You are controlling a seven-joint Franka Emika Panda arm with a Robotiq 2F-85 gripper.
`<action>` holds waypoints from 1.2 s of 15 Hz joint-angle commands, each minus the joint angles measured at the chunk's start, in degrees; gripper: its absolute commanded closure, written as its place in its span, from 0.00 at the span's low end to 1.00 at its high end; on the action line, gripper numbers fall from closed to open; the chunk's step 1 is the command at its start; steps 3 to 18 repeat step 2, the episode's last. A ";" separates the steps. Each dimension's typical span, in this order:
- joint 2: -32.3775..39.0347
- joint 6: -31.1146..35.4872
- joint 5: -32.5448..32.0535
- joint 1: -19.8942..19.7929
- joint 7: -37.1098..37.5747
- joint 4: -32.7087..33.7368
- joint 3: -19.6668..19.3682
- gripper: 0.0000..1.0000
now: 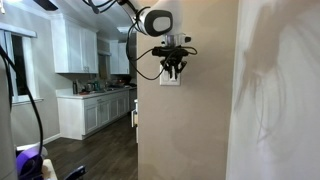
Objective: Turn on the right light switch
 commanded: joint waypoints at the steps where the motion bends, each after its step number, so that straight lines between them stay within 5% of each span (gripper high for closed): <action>1: -0.01 -0.09 -0.10 -0.71 0.16 0.07 0.73 0.72; 18: -0.01 -0.09 -0.10 -0.71 0.16 0.07 0.73 0.72</action>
